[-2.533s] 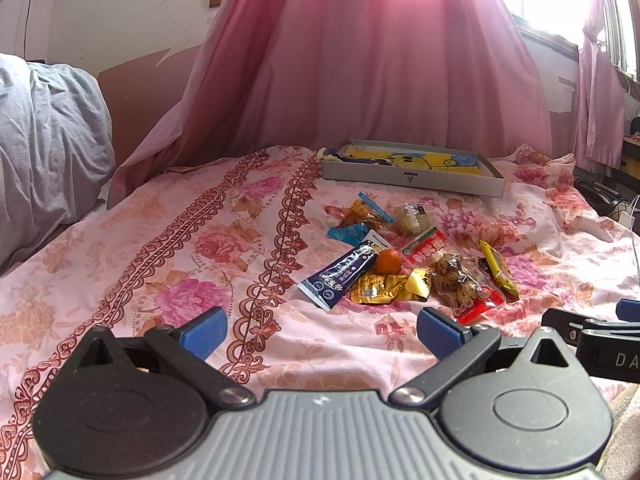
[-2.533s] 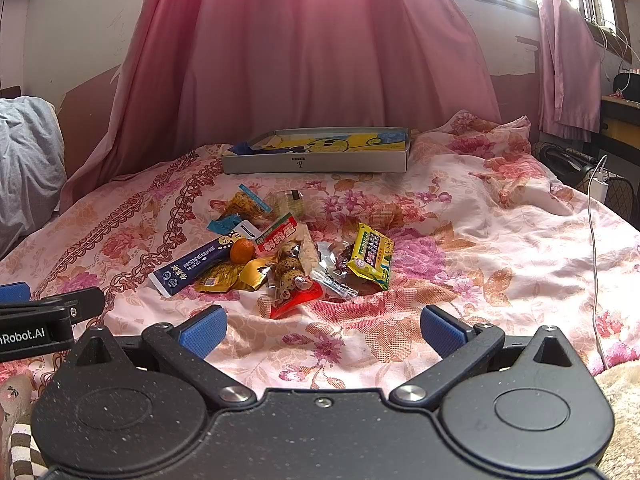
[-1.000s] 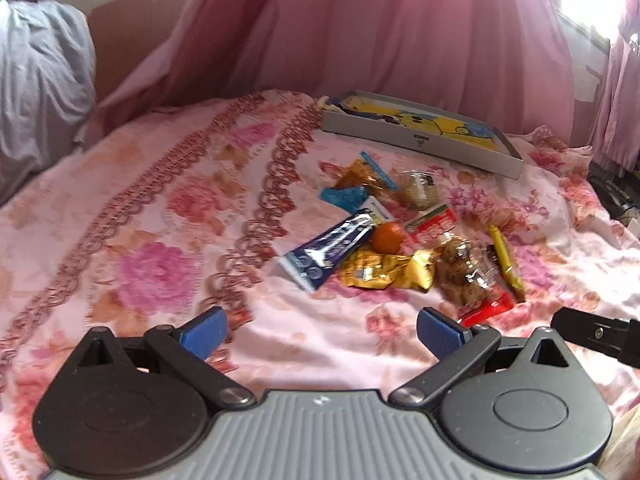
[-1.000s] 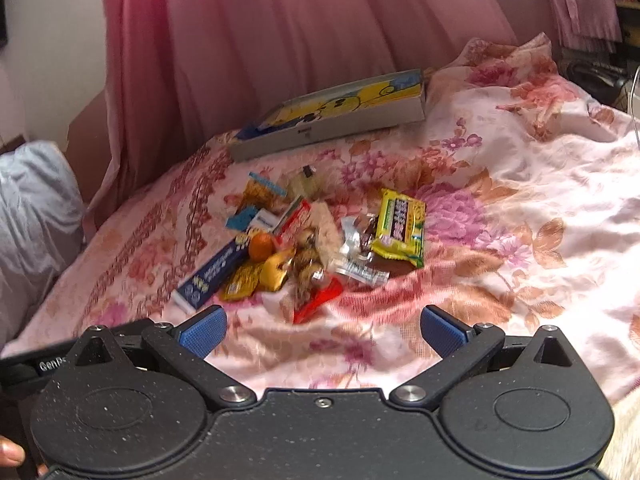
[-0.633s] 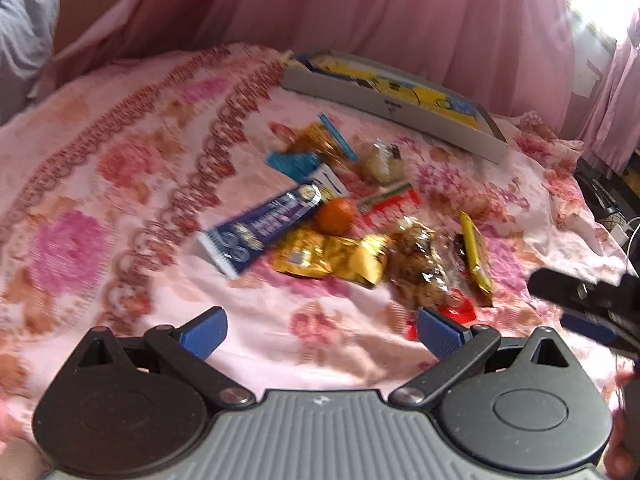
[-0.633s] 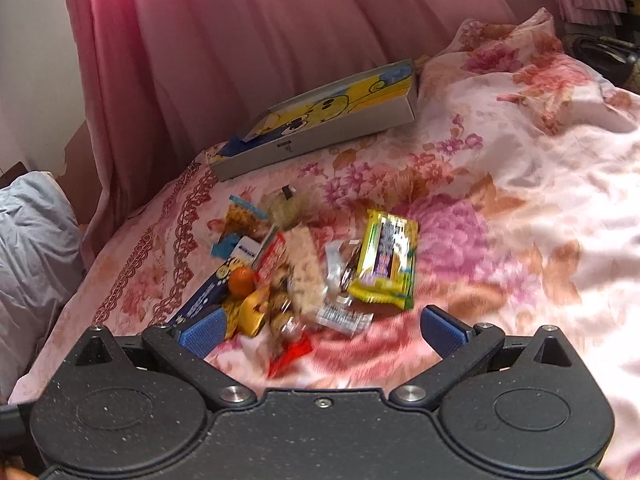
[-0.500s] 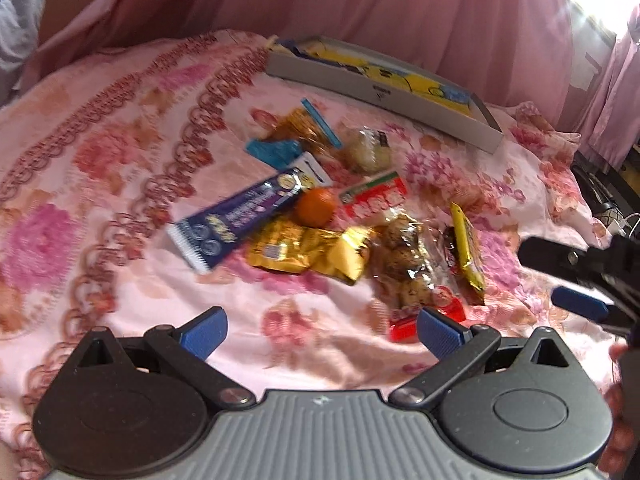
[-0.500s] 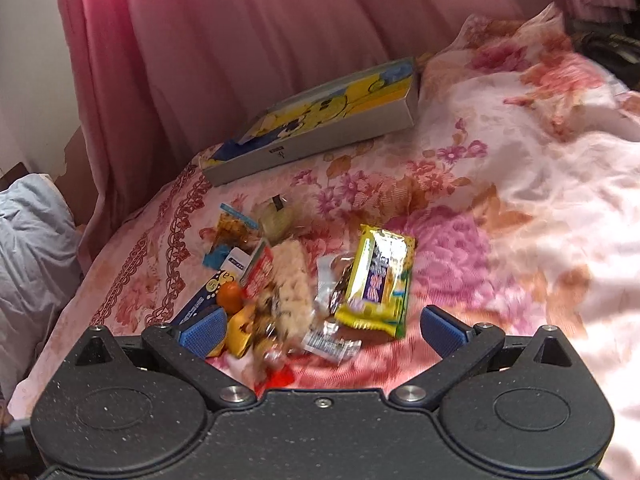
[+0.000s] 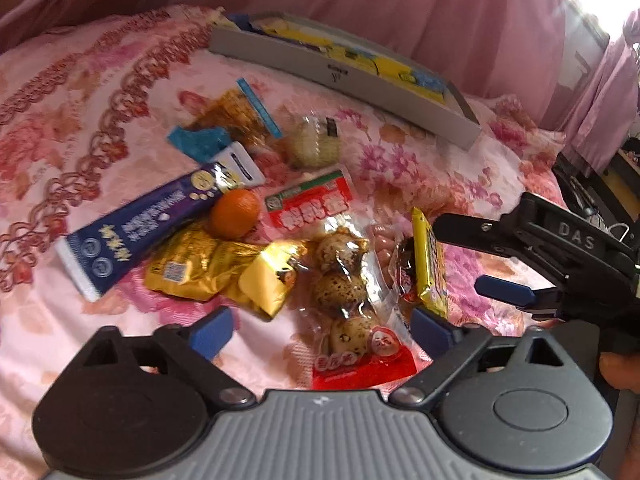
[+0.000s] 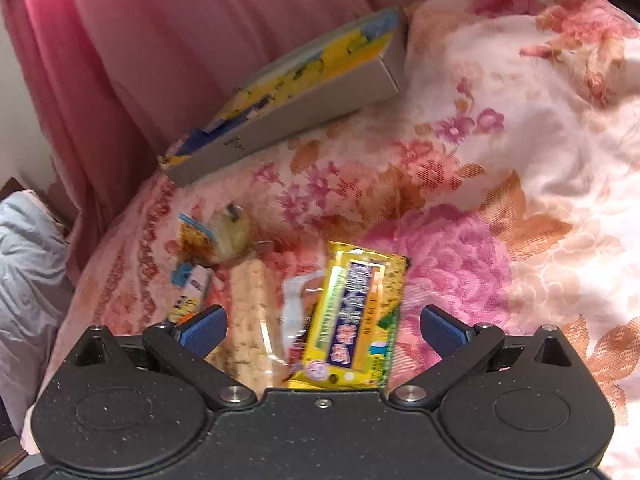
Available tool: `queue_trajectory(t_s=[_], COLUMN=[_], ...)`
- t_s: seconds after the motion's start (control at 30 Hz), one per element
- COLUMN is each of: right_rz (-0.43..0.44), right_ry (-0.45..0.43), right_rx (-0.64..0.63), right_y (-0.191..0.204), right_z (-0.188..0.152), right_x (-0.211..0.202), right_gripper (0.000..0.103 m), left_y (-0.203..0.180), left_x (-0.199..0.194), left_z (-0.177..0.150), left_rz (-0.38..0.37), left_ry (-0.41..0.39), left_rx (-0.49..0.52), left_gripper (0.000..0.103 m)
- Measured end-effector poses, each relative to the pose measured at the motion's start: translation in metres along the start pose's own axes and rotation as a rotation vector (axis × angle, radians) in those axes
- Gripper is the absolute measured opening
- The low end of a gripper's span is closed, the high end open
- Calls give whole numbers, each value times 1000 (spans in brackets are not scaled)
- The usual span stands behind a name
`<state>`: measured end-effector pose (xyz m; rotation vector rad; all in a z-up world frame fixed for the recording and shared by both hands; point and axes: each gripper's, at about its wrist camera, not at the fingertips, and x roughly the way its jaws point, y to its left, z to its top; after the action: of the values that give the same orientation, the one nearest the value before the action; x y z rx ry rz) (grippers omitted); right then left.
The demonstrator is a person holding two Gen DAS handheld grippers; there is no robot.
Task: Organize snacks
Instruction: 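Grasp the yellow biscuit pack with the right tool while the left tool grasps the quail-egg pack, then carry both packs to the grey tray and lower them inside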
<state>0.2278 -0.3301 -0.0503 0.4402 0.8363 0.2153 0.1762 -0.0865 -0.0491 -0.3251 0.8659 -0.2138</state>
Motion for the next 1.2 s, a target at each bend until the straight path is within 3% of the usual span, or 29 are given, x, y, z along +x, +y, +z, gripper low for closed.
queue_trajectory(t_s=[0.17,0.33,0.5,0.6,0.93,1.2], right_rz=[-8,-4,-7,-6,12,10], right_ry=[47,76,87,91,99,89], right_rx=[49,79,98,97,106,82], right_y=[-8,-10,-12,-13,-12,-10], right_z=[0,-4,-6,-6,-9,-11], right_x=[14,23,24,24,26,21], right_gripper=[88,80,57,53,55,50], left_y=[-2,3,10,13,18,16], left_x=[10,18,22,21,25,17], left_z=[3,7,2,2,7,6], left_rz=[-30,-55,-73,-80,-61,-28], left_ry=[27,43,57,54,70,72], left_rx=[3,-62,-112,-137,-250,-290], left_gripper=[87,75,61,60,59,45])
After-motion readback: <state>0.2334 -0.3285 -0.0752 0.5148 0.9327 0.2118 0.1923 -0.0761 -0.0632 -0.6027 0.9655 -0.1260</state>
